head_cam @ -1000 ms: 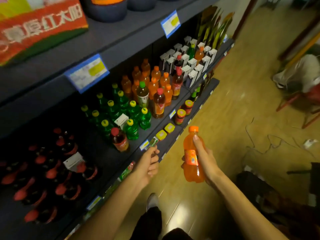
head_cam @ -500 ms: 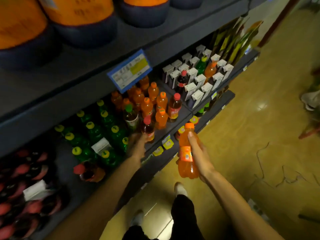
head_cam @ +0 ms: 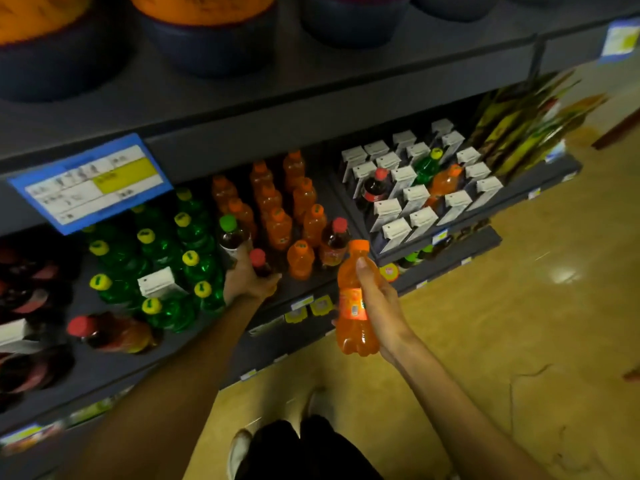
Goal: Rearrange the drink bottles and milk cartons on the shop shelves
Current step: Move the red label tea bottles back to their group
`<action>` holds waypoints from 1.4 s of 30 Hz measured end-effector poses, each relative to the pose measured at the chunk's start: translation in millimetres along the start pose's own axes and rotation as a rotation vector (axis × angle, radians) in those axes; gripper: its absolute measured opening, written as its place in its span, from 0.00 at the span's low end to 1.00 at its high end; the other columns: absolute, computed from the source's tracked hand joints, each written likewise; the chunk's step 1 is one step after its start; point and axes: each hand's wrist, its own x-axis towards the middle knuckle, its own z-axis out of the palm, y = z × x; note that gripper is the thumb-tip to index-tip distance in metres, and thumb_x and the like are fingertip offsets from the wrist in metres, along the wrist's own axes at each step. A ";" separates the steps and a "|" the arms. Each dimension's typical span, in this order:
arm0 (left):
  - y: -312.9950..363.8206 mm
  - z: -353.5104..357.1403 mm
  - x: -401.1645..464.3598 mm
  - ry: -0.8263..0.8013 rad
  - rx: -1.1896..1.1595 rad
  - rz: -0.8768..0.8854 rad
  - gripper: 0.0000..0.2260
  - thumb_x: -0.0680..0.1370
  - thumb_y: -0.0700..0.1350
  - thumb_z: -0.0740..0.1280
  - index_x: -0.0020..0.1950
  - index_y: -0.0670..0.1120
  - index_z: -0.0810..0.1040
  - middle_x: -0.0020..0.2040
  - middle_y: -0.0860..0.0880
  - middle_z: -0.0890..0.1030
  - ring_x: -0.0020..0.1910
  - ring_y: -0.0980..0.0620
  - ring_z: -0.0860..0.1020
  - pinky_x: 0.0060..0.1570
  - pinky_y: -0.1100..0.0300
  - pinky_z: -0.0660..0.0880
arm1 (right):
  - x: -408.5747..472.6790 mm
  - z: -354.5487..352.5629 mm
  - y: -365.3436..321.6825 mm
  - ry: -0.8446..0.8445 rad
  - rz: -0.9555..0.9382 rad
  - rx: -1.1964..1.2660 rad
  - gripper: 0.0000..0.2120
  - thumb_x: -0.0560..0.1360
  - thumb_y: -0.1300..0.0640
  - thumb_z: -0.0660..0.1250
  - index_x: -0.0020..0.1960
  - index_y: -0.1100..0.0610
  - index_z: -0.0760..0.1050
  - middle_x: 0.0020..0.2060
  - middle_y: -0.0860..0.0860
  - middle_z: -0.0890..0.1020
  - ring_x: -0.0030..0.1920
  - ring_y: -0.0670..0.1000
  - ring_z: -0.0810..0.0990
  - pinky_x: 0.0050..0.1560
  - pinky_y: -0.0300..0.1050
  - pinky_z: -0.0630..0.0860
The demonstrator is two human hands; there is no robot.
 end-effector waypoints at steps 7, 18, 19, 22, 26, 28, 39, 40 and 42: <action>-0.9 -5.9 -20.4 0.124 -0.051 0.053 0.29 0.68 0.51 0.78 0.66 0.44 0.74 0.57 0.38 0.81 0.58 0.34 0.77 0.54 0.46 0.75 | 1.8 -6.2 -4.6 -0.067 0.018 -0.055 0.38 0.60 0.27 0.71 0.60 0.51 0.76 0.48 0.59 0.85 0.48 0.60 0.85 0.55 0.66 0.79; -23.7 -75.5 -76.6 0.078 -0.766 0.076 0.15 0.70 0.42 0.77 0.54 0.50 0.78 0.46 0.54 0.83 0.45 0.59 0.81 0.52 0.61 0.77 | -20.4 11.9 -9.0 -0.315 0.068 0.047 0.35 0.68 0.27 0.59 0.58 0.55 0.78 0.39 0.59 0.83 0.36 0.57 0.83 0.41 0.52 0.82; -26.6 -83.6 -81.5 0.054 -0.871 0.036 0.14 0.72 0.42 0.76 0.55 0.50 0.79 0.47 0.53 0.84 0.46 0.58 0.82 0.52 0.58 0.78 | -23.6 13.1 -7.1 -0.346 0.086 0.079 0.34 0.70 0.27 0.57 0.55 0.56 0.78 0.37 0.59 0.82 0.34 0.56 0.83 0.38 0.50 0.82; -36.0 -105.5 -100.1 -0.061 -1.200 -0.092 0.13 0.76 0.44 0.71 0.60 0.46 0.77 0.48 0.47 0.83 0.48 0.50 0.82 0.48 0.53 0.81 | -39.4 24.0 -3.1 -0.409 0.103 0.129 0.35 0.69 0.26 0.56 0.53 0.57 0.78 0.37 0.60 0.82 0.34 0.57 0.82 0.38 0.49 0.82; -47.1 -125.3 -124.8 -0.254 -1.524 -0.259 0.19 0.78 0.57 0.63 0.60 0.44 0.77 0.46 0.43 0.82 0.45 0.46 0.82 0.54 0.45 0.78 | -56.9 39.9 6.4 -0.468 0.095 0.128 0.33 0.70 0.29 0.61 0.56 0.57 0.78 0.40 0.61 0.82 0.38 0.58 0.82 0.41 0.51 0.82; -59.6 -131.1 -133.3 -0.330 -1.553 -0.278 0.24 0.76 0.60 0.63 0.62 0.43 0.76 0.48 0.41 0.82 0.46 0.42 0.82 0.55 0.43 0.78 | -62.6 46.9 14.1 -0.462 0.085 0.095 0.33 0.71 0.31 0.63 0.61 0.57 0.77 0.42 0.61 0.83 0.40 0.59 0.83 0.44 0.52 0.81; -123.1 -134.7 -168.9 -0.352 -1.432 -0.357 0.37 0.64 0.61 0.73 0.68 0.43 0.74 0.45 0.41 0.82 0.41 0.43 0.81 0.41 0.49 0.79 | -66.6 87.5 44.2 -0.271 0.065 -0.095 0.33 0.66 0.41 0.74 0.67 0.51 0.74 0.58 0.53 0.84 0.59 0.55 0.82 0.57 0.57 0.78; -126.1 -135.1 -171.5 -0.337 -1.427 -0.357 0.36 0.65 0.61 0.71 0.67 0.43 0.74 0.46 0.41 0.82 0.42 0.44 0.81 0.41 0.50 0.80 | -64.5 89.3 43.3 -0.275 0.060 -0.120 0.32 0.65 0.42 0.74 0.67 0.51 0.74 0.58 0.53 0.83 0.58 0.55 0.82 0.54 0.55 0.79; -132.0 -135.8 -175.8 -0.323 -1.430 -0.368 0.36 0.65 0.62 0.70 0.68 0.44 0.74 0.47 0.40 0.81 0.43 0.44 0.82 0.42 0.50 0.80 | -61.1 93.8 39.3 -0.286 0.040 -0.162 0.30 0.65 0.44 0.74 0.65 0.51 0.74 0.59 0.53 0.83 0.58 0.54 0.82 0.50 0.52 0.79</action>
